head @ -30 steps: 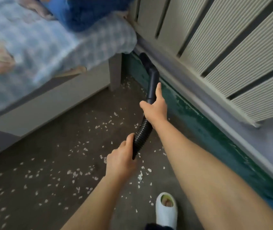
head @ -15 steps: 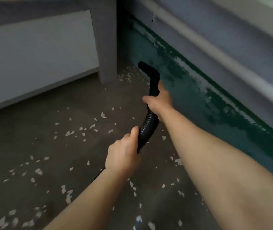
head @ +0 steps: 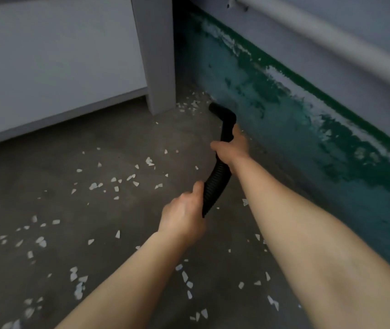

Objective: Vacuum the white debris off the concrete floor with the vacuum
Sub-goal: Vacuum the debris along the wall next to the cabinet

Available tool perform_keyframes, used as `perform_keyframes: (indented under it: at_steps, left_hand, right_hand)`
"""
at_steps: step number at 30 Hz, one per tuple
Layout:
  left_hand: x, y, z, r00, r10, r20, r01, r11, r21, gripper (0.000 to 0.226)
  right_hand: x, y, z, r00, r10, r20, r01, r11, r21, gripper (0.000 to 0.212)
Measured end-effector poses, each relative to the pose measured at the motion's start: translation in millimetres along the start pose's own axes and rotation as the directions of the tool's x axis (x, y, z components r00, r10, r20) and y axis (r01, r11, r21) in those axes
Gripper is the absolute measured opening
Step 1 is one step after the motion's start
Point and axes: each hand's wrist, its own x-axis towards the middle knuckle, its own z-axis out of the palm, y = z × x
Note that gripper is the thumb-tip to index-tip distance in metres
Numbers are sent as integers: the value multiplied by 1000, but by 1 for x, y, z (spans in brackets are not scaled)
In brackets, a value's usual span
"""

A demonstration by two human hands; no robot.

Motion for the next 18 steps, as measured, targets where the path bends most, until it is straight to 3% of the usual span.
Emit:
perform_keyframes:
  at_steps: [10,18]
  left_hand:
    - [24,-11,-12,995,-53,-88,55,998,13,72]
    - [34,-14,-20,997,-33,-63,33,999,-3,84]
  right_hand:
    - [30,-27,20,999,-24,42,24,1000,19,97]
    - [42,-42,24,995,-69,71,70,997,-23,96]
